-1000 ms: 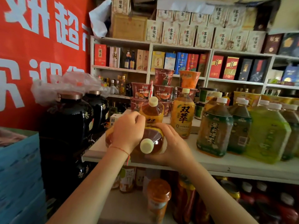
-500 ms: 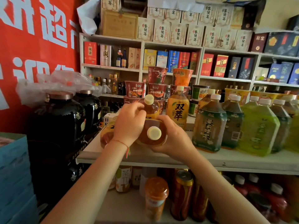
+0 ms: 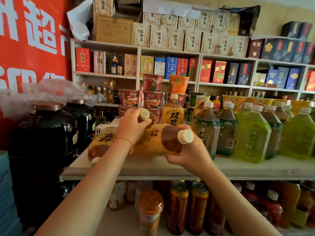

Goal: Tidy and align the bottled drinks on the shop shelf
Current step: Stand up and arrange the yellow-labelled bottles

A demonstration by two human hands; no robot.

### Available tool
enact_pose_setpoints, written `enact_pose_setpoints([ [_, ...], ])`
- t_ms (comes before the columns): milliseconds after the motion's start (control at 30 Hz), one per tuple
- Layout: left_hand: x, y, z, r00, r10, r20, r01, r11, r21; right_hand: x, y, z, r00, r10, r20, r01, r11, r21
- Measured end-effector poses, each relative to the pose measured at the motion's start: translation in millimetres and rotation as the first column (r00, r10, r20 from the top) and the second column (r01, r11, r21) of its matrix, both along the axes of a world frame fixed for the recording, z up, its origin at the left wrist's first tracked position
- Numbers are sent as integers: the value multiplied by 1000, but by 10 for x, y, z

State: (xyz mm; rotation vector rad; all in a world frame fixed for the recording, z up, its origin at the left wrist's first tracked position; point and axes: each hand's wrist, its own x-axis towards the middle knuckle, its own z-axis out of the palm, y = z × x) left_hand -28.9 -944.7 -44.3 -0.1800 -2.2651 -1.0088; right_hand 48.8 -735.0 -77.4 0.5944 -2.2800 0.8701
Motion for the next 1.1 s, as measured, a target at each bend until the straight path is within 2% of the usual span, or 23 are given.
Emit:
enact_pose_setpoints([
  [167, 29, 53, -13, 1000, 7, -11, -8, 1000, -13, 50, 72, 25, 997, -80, -6, 77, 973, -219],
  [367, 195, 82, -174, 997, 30, -75, -42, 986, -164, -69, -30, 136, 928, -373, -8, 348, 874, -339],
  [433, 258, 97, -228, 992, 62, -109, -87, 966, -243, -130, -61, 191, 896, -443, -15, 418, 855, -307],
  [533, 316, 122, -299, 986, 102, -130, -141, 932, -333, -248, -150, 315, 836, -540, -95, 519, 836, -177],
  [733, 339, 111, -365, 987, 106, -123, -145, 918, -370, -647, -242, 437, 730, -662, -170, 681, 727, 90],
  [800, 359, 96, -390, 989, 92, -113, -129, 916, -379, -677, -231, 404, 725, -662, -189, 688, 709, 155],
  [933, 404, 74, -382, 992, 87, -91, -116, 915, -386, -629, -232, 347, 720, -661, -211, 691, 711, 131],
  [1033, 442, 91, -355, 994, 90, -59, -106, 913, -395, -525, -264, 259, 775, -490, -399, 556, 829, 62],
  [1100, 459, 105, -360, 995, 90, -49, -102, 911, -400, -423, -294, 229, 894, -274, -353, 339, 931, 137],
])
